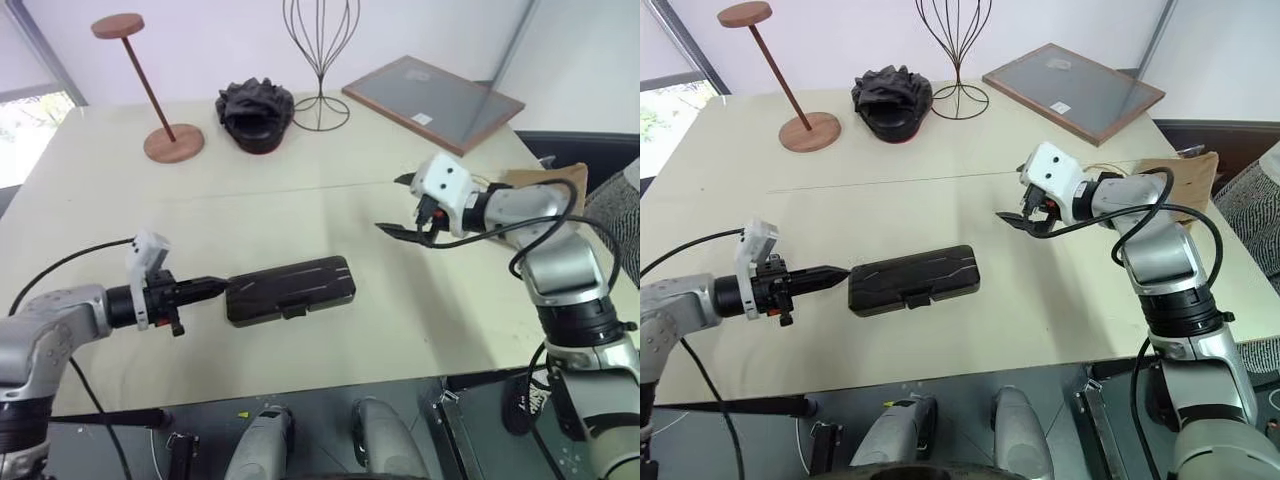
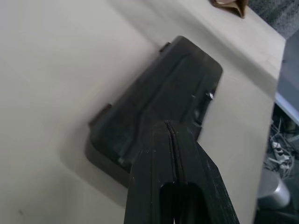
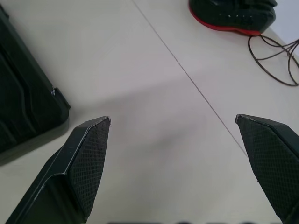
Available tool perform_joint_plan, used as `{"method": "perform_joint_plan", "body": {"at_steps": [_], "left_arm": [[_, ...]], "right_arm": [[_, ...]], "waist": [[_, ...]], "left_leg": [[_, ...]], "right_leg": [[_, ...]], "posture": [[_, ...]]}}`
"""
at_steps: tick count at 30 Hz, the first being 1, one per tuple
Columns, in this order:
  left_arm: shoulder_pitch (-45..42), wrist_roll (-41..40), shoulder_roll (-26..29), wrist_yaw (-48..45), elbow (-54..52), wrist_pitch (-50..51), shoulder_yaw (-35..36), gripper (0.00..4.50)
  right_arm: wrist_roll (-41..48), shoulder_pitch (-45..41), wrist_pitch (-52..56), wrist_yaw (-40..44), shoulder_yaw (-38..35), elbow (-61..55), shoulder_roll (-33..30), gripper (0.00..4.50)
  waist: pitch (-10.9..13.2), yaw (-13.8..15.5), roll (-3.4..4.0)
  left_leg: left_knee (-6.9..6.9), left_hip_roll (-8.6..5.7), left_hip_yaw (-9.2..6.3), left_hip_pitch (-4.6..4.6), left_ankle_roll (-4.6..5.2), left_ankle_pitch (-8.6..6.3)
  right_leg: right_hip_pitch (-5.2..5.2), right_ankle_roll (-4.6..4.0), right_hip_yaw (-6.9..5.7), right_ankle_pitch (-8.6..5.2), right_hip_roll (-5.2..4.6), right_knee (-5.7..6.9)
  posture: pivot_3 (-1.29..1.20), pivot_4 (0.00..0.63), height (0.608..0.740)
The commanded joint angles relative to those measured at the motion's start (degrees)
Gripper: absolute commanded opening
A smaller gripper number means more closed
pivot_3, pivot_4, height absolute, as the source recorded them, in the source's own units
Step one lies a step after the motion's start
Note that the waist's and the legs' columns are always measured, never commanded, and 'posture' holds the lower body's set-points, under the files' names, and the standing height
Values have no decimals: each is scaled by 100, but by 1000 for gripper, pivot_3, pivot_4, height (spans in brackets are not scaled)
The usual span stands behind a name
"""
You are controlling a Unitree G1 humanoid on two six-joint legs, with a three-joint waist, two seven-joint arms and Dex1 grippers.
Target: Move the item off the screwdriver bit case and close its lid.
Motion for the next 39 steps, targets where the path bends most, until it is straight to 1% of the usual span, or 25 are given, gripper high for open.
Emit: {"method": "perform_joint_plan", "body": {"at_steps": [1,3,5,6,9,10,12,13,18,19,25,28,33,36,39], "left_arm": [[132,-290,134,55,-361,105,369,0],[14,-299,107,207,-285,67,417,0],[-435,-237,87,330,-32,-43,283,0],[-669,-190,81,380,103,-80,190,0],[-1430,121,143,169,586,-308,-364,0],[-1620,209,147,102,721,-371,-526,0],[-2008,367,125,-66,985,-495,-857,0],[-2206,469,99,-156,1124,-581,-1046,0],[-3019,996,-119,-629,1853,-1040,-1868,0],[-3163,1131,-203,-713,2046,-1171,-2022,0],[-3903,2055,-779,-1117,3526,-2099,-2804,0],[-4214,2503,-1087,-1283,4319,-2597,-3084,0],[-4772,3205,-1733,-1156,5747,-3540,-3292,0],[-4980,3478,-1987,-1166,6311,-3981,-3312,0],[-5131,3691,-2205,-1171,6760,-4316,-3298,0]], "right_arm": [[283,-135,489,-196,-62,-351,217,4473],[392,-192,859,-326,-32,-419,392,4473],[683,-206,1540,-470,-67,-630,657,4473],[810,-195,1767,-465,-53,-744,710,4473],[1345,-219,2922,-680,-262,-975,1048,4473],[1476,-196,3171,-713,-270,-1078,1082,4240],[1715,-120,3641,-834,-286,-1294,1183,3637],[1841,-41,3809,-866,-257,-1452,1192,3159],[2425,260,4435,-968,-119,-2065,1253,463],[2596,329,4613,-978,-126,-2201,1314,36],[3269,692,5376,-1167,118,-2695,1539,36],[3357,790,6003,-1510,108,-2557,1964,36],[3162,1092,6129,-2135,330,-2235,2492,36],[2946,1186,6133,-2624,285,-2002,2842,36],[2637,1298,6018,-3106,364,-1789,3022,36]], "waist": [[0,7,0],[0,20,0],[0,60,-1],[0,83,-2],[0,153,-2],[0,163,-2],[0,164,-2],[0,160,-2],[0,155,-3],[0,146,-2],[-1,123,-4],[-2,134,-6],[-3,151,-7],[-3,142,-7],[-4,136,-8]], "left_leg": [[0,1,-1,0,0,0],[1,1,-2,0,0,0],[2,1,-2,-1,0,0],[5,0,-4,-2,0,0],[7,0,-2,-3,0,0],[7,-2,-2,-3,0,0],[6,-4,-2,-5,-1,0],[5,-5,-2,-6,-1,0],[5,-4,-3,-8,0,0],[5,-4,-2,-8,0,0],[6,-2,-2,-7,1,0],[8,-2,-3,-7,1,0],[11,-5,-4,-11,1,0],[13,-6,-4,-11,2,0],[12,-9,-4,-11,1,0]], "right_leg": [[0,-1,-1,-1,1,0],[0,-8,-1,-4,2,0],[1,-13,-1,-7,1,0],[1,-13,-3,-7,3,0],[1,1,-3,1,3,-1],[1,1,-3,2,2,-1],[1,2,-3,2,1,-4],[0,3,-3,2,1,-4],[-3,3,-4,2,3,-2],[-3,3,-4,2,4,-2],[-4,4,-5,3,8,1],[-4,4,-6,3,9,3],[-6,6,-5,4,7,6],[-6,7,-5,4,7,7],[-10,7,-5,4,7,13]], "posture": [[0,150,740],[0,150,740],[0,150,740],[0,150,740],[0,150,740],[0,150,740],[0,150,740],[0,150,740],[0,150,740],[0,150,740],[0,150,740],[0,150,740],[0,150,740],[0,150,740],[0,150,740]]}}
